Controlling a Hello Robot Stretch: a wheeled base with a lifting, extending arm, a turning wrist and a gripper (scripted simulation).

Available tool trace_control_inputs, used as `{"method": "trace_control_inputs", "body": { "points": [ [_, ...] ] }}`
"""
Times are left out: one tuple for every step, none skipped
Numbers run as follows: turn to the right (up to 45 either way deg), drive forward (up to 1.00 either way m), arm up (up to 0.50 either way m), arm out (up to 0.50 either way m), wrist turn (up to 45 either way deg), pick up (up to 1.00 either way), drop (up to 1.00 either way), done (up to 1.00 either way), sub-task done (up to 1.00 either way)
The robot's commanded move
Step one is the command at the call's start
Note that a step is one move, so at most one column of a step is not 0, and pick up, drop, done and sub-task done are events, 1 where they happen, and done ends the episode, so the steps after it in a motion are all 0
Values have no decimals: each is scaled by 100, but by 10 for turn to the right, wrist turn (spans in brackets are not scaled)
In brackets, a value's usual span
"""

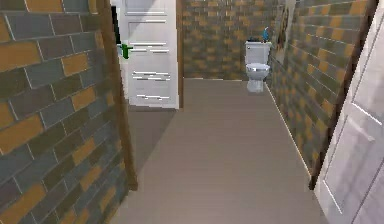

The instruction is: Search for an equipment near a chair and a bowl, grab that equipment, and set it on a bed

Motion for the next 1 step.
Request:
{"method": "trace_control_inputs", "body": {
  "points": [
    [0,100,0,0,0,0,0,0,0]
  ]
}}
